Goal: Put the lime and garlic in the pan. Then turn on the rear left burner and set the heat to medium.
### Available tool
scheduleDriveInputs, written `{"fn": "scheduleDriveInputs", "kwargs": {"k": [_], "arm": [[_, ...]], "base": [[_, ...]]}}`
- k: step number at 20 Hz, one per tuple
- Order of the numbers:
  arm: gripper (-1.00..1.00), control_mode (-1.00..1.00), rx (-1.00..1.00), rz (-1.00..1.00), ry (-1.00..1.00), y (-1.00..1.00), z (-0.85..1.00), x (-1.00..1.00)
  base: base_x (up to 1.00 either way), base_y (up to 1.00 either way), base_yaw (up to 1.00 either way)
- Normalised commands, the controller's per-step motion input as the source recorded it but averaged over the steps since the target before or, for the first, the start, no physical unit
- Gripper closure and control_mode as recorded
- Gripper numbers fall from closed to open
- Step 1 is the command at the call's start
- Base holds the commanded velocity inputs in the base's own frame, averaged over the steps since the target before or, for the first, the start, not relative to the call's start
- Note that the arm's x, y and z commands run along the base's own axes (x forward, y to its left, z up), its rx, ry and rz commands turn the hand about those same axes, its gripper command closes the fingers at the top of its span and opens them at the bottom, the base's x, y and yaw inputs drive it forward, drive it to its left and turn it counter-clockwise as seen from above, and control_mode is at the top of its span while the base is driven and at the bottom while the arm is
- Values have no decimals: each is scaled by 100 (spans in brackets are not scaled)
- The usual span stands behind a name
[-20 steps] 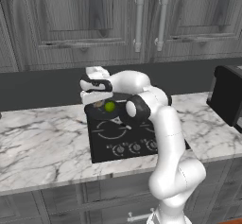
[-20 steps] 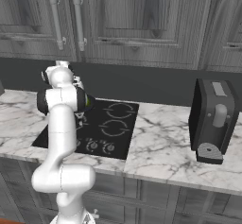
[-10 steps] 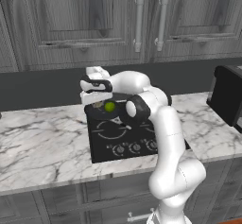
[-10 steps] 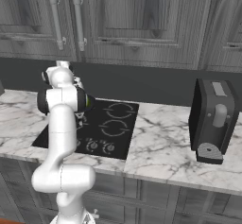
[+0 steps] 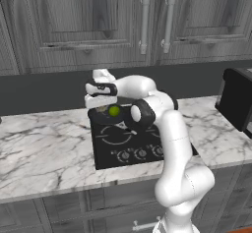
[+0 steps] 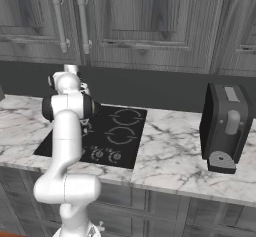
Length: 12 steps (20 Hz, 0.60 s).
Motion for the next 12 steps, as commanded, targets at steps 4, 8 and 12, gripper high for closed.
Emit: {"fn": "scheduleDriveInputs", "kwargs": {"k": [4,8,12], "arm": [[100,-100,2,0,0,0,-26,29],[100,-100,0,0,0,0,-33,5],[100,-100,0,0,0,0,-26,0]], "base": [[0,0,0],[0,0,0],[0,0,0]]}}
